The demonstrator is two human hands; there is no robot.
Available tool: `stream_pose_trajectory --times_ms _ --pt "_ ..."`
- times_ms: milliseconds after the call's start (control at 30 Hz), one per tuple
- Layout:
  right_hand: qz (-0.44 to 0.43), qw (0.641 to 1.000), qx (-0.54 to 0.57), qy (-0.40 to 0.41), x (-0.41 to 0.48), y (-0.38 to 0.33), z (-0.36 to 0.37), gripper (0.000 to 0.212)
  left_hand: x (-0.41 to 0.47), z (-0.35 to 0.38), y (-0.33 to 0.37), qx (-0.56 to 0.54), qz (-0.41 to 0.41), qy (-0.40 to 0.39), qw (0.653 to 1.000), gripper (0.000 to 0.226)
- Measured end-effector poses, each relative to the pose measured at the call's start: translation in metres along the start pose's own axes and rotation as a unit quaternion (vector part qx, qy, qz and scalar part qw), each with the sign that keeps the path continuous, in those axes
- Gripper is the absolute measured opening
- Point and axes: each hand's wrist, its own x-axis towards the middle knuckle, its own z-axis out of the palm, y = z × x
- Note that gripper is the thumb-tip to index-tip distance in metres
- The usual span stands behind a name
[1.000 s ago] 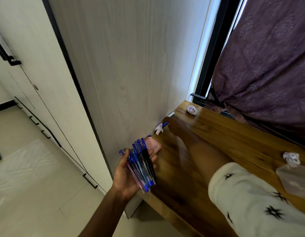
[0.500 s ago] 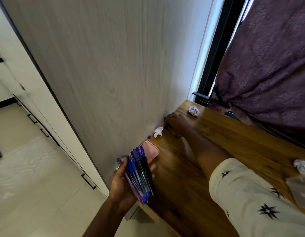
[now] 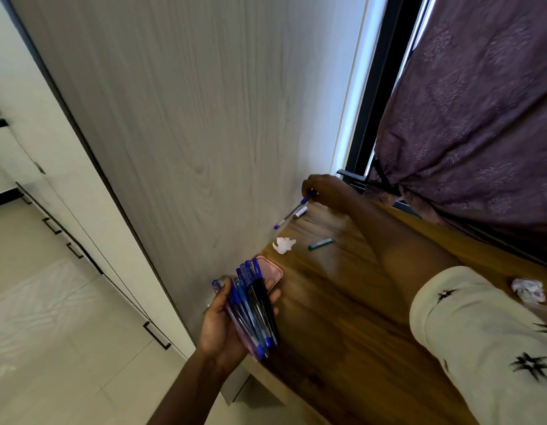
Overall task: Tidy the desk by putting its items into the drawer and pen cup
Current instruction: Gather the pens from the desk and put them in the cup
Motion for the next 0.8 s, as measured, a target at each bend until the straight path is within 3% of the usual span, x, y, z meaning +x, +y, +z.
stream_pose_trajectory --times_ms 100,200,333,433,500,600,800 --pt "-0.013 0.999 0.025 0.035 -0.004 -0.002 -0.036 0.018 0.000 0.004 -0.001 -0.016 -0.013 -0.019 1.000 0.096" --pt "-0.006 0.990 0.118 0.074 -0.017 -0.015 -0.077 0.017 -0.001 0.011 -0.001 -0.033 -0.030 -0.025 0.999 0.094" --pt "0.067 0.913 0.396 0.073 -0.060 -0.055 -0.123 0.023 -0.005 0.022 -0.003 -0.036 -0.047 -0.048 0.997 0.089" --pt "0.073 0.860 0.504 -0.044 -0.101 -0.089 -0.134 0.030 -0.005 0.024 -0.007 -0.017 -0.045 -0.054 0.997 0.082" --pt "0.091 0.842 0.519 -0.112 -0.119 -0.112 -0.126 0.031 -0.006 0.023 -0.010 -0.012 -0.049 -0.061 0.997 0.085" --pt "0.121 0.843 0.498 -0.164 -0.129 -0.144 -0.105 0.027 -0.005 0.021 -0.016 -0.010 -0.054 -0.085 0.995 0.086" --pt "0.135 0.874 0.422 -0.202 -0.135 -0.189 -0.068 0.024 -0.013 0.021 -0.034 -0.004 -0.045 -0.116 0.992 0.080"
